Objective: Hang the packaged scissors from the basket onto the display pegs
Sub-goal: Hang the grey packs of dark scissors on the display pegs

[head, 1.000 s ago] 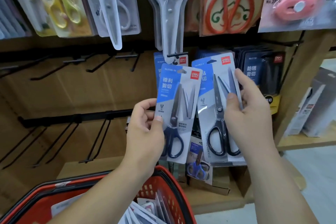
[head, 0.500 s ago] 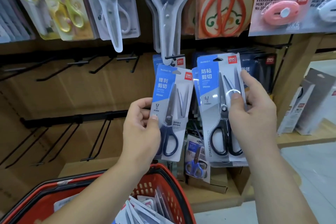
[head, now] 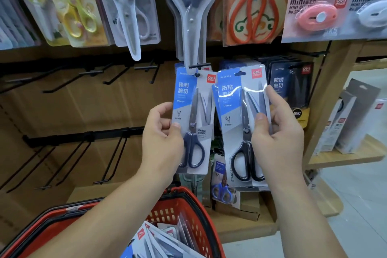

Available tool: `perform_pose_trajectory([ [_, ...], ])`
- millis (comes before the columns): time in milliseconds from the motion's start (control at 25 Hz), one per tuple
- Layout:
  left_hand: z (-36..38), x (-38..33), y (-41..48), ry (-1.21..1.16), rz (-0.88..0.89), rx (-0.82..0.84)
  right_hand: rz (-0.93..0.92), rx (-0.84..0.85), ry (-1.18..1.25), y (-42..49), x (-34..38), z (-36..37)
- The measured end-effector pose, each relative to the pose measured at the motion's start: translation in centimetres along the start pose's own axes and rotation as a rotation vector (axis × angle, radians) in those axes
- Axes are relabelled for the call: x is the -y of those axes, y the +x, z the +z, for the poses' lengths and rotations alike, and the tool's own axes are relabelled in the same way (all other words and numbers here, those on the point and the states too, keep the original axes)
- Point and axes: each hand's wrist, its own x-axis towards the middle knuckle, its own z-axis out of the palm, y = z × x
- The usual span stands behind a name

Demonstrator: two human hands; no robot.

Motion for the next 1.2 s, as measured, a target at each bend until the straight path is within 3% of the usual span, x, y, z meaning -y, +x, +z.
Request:
perform_pose_trajectory([
  [360,1.0,1.3,5.3,0.240,-0.063,0.029,0.046,0.072,-0.003,-0.3,-0.1,1.0],
  [480,0.7,1.2,4.6,0.298,0.029,-0.057,0.069,0.086,0.029,0.0,-0.4,0.5],
  [560,1.4,0.7,2.0,0.208,0.035,0.080,0.081,0.096,0.044,0.1,-0.2,-0.1],
  [640,3.0,0.0,-0.7,0.026,-0.123,0.384,0.095,0.091,0.044,0.2,-0.3,-0.5],
  [720,4.6,-0.2,-1.8,-0.057,-0.166,0.478,0.130,0.039,0.067,0.0,-0.4,-1.1],
  [920,7.5,-0.6,-0.4,-0.022,-0.057,0.443,0.120,-0.291,0.041,0.5,-1.1,-3.8],
  [1200,10.5,-1.8,1.2,-0.034,-0.033,0.396,0.102,-0.330,0.096,1.4,-1.8,-4.6],
])
